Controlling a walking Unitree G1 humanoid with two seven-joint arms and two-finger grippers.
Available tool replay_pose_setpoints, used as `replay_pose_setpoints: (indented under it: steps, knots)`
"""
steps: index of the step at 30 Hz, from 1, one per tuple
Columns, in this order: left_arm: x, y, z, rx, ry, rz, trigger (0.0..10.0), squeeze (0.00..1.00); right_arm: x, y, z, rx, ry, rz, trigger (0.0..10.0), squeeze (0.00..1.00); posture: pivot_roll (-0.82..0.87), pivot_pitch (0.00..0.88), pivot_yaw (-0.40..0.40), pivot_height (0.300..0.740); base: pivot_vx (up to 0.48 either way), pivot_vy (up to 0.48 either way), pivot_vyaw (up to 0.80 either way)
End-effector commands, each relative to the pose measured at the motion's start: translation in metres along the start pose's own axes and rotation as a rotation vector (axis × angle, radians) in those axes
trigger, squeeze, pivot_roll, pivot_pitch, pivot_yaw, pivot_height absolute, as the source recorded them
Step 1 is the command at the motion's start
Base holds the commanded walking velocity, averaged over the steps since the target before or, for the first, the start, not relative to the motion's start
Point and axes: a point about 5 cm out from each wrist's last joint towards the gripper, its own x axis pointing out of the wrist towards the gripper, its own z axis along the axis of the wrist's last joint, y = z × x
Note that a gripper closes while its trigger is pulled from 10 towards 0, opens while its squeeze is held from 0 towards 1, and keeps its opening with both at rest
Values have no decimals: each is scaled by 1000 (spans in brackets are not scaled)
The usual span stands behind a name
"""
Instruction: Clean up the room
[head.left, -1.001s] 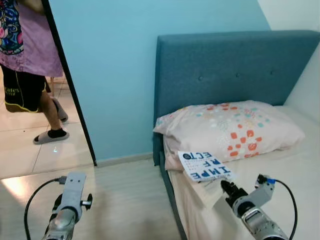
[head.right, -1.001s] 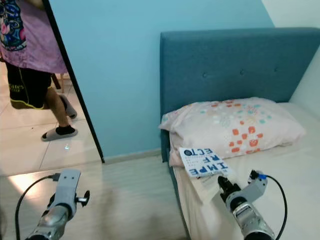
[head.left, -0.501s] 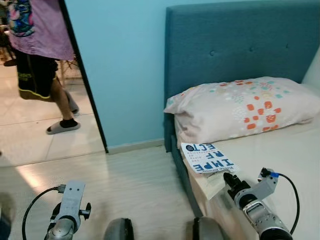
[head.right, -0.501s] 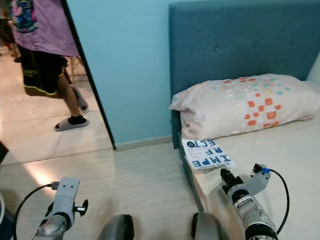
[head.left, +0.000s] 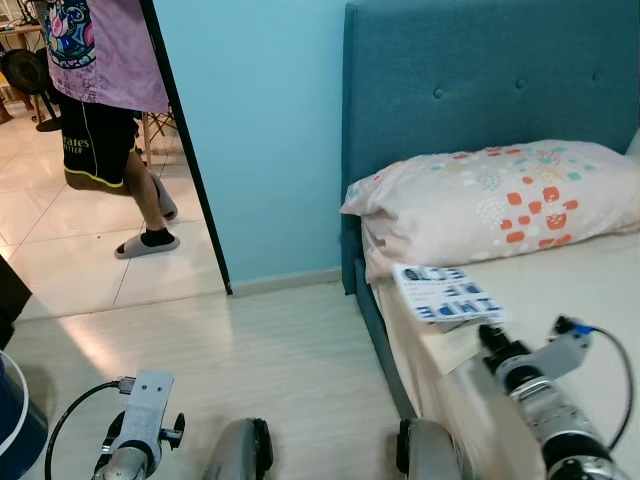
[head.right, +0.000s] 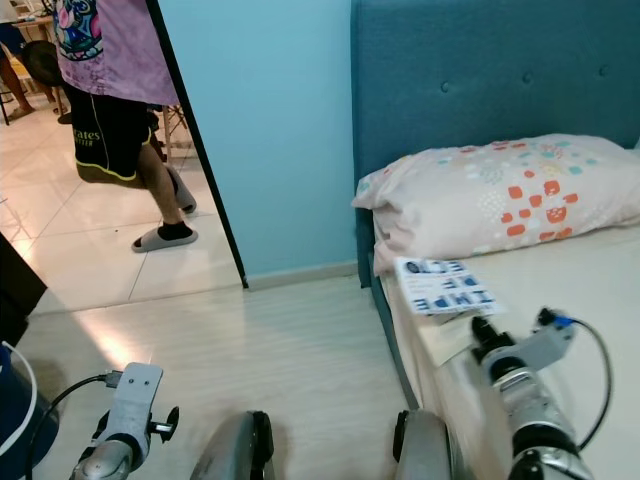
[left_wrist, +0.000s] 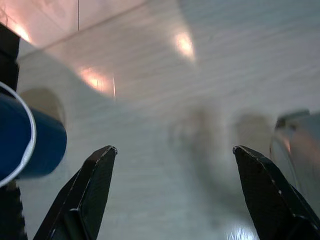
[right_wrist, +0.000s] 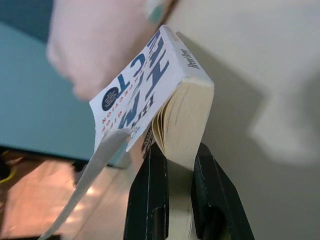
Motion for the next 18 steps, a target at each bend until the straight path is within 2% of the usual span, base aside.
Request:
replay_pose_setpoints:
  steps: [1,7,11,18]
  knots:
    - [-2,8,-2,32,1,1,10000,0,2,2,1,-43,14,-18,10000,0,96,183,20,551,0,0,0]
    - [-3,8,-4,37,-4,-5,10000,0,4,4,-4,-144,89,-22,10000,0,103,196,21,551,0,0,0]
    - [-4,8,-5,38,-9,-8,10000,0,8,14,-10,-224,143,0,10000,0,110,204,18,551,0,0,0]
    - [-5,8,-5,37,-12,-10,10000,0,14,24,-4,-234,124,14,10000,0,118,207,13,551,0,0,0]
